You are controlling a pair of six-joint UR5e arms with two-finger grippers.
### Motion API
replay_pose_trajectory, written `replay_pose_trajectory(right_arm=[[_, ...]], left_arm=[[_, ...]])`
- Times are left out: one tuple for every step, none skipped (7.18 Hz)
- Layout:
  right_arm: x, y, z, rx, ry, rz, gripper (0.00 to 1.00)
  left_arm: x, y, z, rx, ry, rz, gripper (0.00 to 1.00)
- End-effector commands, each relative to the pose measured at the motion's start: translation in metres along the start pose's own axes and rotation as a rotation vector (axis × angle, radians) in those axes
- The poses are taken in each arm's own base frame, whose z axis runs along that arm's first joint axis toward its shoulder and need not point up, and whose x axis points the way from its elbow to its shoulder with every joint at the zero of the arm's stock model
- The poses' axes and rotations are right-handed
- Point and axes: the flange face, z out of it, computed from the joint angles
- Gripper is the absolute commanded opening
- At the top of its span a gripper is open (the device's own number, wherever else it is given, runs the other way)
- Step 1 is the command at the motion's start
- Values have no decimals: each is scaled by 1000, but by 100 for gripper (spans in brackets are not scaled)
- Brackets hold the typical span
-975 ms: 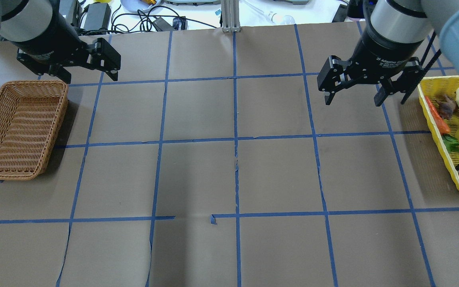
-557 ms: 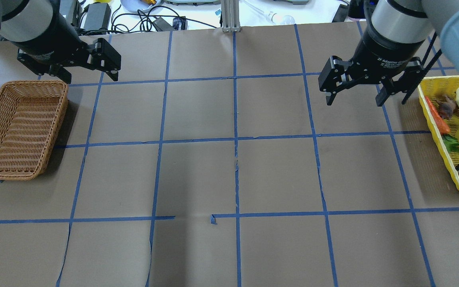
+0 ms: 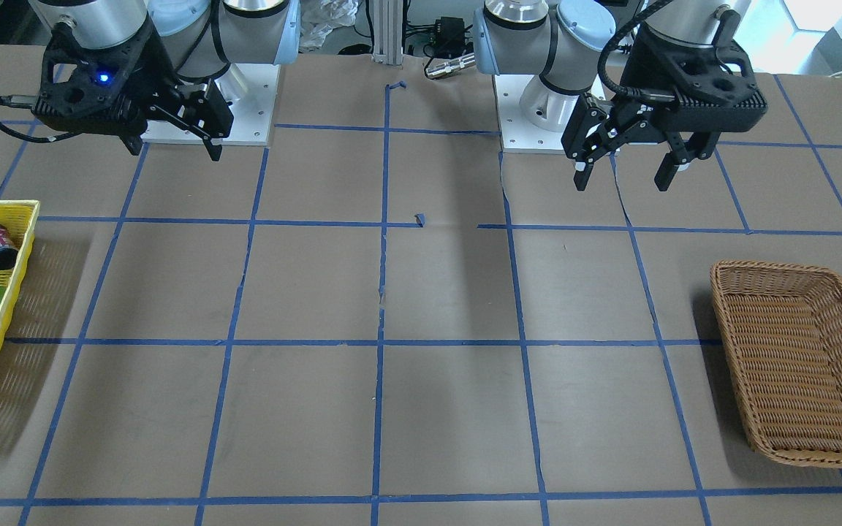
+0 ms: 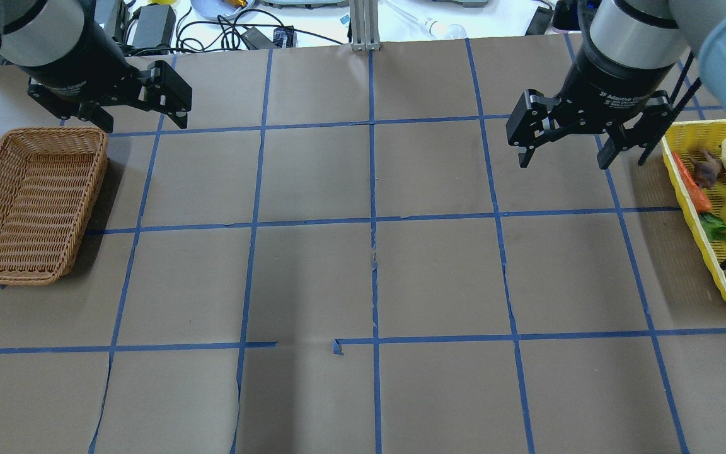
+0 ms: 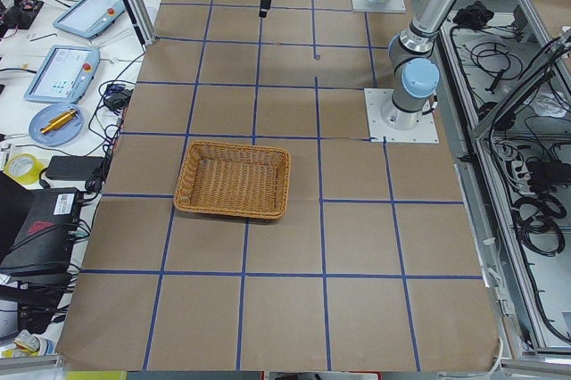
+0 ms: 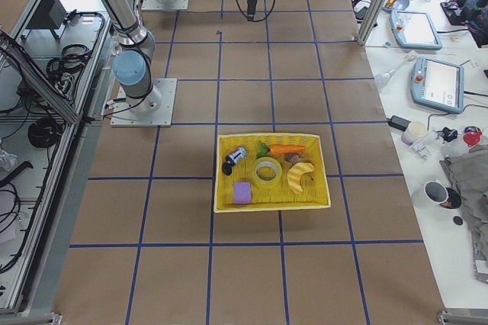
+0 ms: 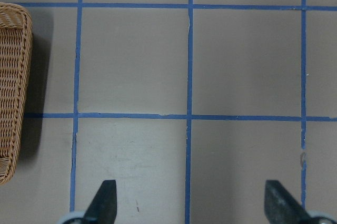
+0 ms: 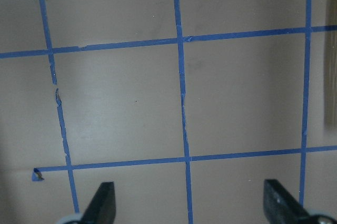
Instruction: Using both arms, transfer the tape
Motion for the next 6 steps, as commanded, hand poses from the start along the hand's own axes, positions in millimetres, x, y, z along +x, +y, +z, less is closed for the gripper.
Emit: replay_pose_trajectory(right_arm=[[0,0,0,0,3,0,100],[0,0,0,0,3,0,100],[0,0,0,-3,3,0,100],[0,0,0,0,3,0,100],[0,0,0,-1,3,0,100],[1,-1,0,0,3,2,100]], left_arm=[[0,0,0,0,-1,0,100],[0,0,0,0,-1,0,100],[0,0,0,0,-1,0,100],[0,0,0,0,-1,0,100],[0,0,0,0,-1,0,100],[0,0,0,0,-1,0,100]])
